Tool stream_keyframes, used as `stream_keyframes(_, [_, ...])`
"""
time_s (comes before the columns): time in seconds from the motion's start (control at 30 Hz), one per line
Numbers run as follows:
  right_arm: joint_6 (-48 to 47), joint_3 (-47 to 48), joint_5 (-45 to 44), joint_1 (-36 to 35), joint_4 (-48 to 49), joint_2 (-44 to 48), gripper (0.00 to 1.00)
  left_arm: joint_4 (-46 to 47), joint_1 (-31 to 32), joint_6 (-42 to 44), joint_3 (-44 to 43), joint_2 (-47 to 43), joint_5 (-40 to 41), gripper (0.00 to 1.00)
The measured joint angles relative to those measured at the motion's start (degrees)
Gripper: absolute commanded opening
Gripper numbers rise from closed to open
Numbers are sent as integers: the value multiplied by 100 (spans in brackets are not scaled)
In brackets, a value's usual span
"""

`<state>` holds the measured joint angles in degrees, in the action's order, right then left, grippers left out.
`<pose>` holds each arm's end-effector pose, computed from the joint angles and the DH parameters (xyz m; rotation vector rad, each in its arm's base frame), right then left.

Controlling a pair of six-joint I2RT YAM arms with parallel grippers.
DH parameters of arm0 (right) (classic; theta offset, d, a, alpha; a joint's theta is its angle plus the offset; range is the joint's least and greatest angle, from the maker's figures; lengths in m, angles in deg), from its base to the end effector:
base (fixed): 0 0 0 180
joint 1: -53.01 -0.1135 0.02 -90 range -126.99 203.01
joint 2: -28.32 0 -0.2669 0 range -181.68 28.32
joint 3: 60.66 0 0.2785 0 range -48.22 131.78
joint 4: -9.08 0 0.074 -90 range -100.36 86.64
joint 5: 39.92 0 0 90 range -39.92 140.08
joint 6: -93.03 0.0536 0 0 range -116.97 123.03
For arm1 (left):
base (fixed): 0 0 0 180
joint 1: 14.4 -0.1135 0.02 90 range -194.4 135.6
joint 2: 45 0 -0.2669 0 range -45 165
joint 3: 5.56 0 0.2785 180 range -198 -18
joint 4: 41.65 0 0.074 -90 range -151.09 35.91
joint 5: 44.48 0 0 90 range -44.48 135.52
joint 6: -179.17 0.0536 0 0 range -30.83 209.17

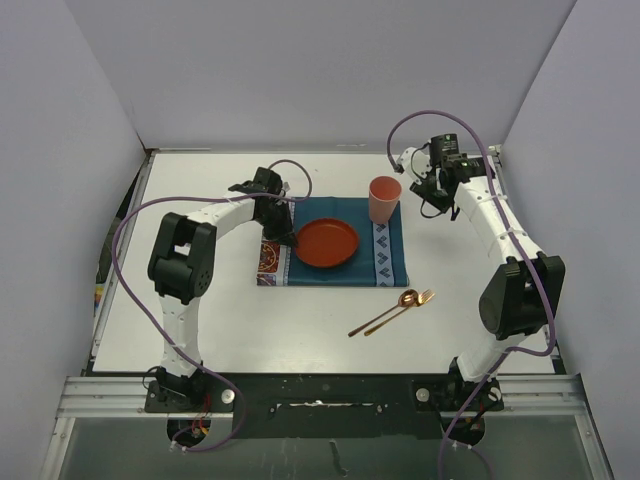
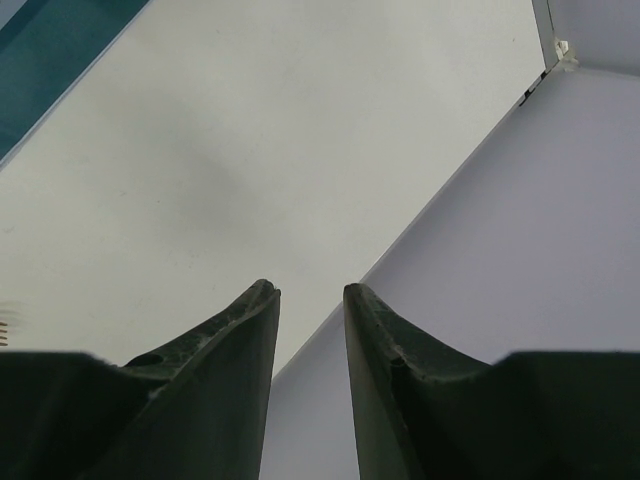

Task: Set the dinner table for one person
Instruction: Place the plate on the napkin.

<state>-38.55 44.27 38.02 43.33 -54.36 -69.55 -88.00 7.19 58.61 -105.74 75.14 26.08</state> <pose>0.3991 0.0567 0.3068 -1.0472 2.3740 -0.4787 0.4266 -0.1880 0.1352 -0.1202 2.8359 -0.6979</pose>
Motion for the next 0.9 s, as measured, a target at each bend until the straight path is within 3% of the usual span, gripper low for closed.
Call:
stream_keyframes(0.17, [2,-63,2,0,-20,0,34,4,-2,22,0,107,103,1])
stream_keyframes(0.47, [7,-63,2,0,-31,0,33,11,-15,15,-70,245,39,19])
stream_keyframes(0.7, [22,-63,55,0,-92,0,33,59,7,-48,-125,245,-133,50])
stream_keyframes(0.73, [33,-63,76,-2,-107,0,33,68,15,-63,-138,245,-153,66])
stream_keyframes(0.77, [42,-63,96,-11,-125,0,33,76,20,-81,-144,245,-186,94])
stream_keyframes(0.9, [52,26,201,-111,-339,0,33,212,66,-118,-262,188,-267,98])
